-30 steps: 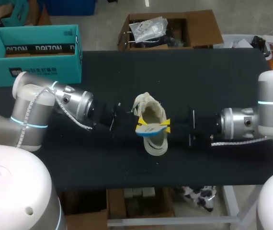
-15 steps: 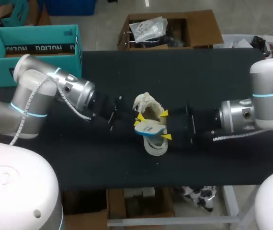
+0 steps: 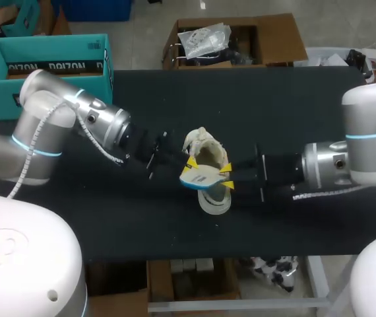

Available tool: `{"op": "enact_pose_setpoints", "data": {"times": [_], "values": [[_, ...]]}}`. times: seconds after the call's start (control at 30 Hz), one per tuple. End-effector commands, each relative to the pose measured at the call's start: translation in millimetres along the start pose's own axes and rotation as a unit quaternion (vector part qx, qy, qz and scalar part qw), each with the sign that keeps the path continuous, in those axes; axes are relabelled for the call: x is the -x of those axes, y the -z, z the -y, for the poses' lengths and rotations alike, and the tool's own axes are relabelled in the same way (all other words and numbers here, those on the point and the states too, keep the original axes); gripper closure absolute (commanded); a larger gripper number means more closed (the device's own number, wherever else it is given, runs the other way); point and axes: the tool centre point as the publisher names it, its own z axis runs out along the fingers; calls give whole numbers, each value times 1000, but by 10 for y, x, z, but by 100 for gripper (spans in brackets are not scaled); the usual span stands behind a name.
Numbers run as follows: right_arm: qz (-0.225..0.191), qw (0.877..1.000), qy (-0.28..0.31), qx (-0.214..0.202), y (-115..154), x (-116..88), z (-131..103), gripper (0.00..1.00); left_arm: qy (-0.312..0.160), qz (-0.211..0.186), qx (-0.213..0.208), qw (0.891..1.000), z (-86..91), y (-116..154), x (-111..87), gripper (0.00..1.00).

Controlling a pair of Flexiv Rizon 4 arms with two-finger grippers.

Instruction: Open the shoe tongue, take the insole out of the shoe, put the insole back into the shoe, and pack the shoe into the shoebox

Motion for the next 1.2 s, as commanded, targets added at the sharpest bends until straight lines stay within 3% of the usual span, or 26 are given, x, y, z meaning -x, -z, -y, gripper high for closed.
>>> {"op": "enact_pose_setpoints", "data": {"times": [0.03, 0.17, 0.27, 0.87, 1.13, 1.17, 1.2], "values": [[-3, 1000, 2, 9, -9, 7, 34, 71, 7, -10, 0, 1000, -38, -14, 9, 100], [-4, 1000, 5, 11, -38, 7, 36, 76, 12, -17, 0, 1000, -79, -30, -9, 100], [-5, 1000, 7, 11, -75, 15, 15, 100, 15, -17, 1, 1000, -113, -38, -16, 100], [-20, 999, 36, 31, -320, 41, -288, 100, 22, -4, 15, 1000, -329, -58, 10, 100], [-22, 998, 36, 40, -322, 16, -321, 100, 21, -4, 11, 1000, -325, -35, -20, 100], [-22, 998, 36, 41, -316, 15, -322, 100, 18, -5, 9, 1000, -307, -23, -24, 93], [-23, 998, 36, 42, -306, 13, -323, 100, 15, -5, 7, 1000, -288, -12, -27, 77]]}}
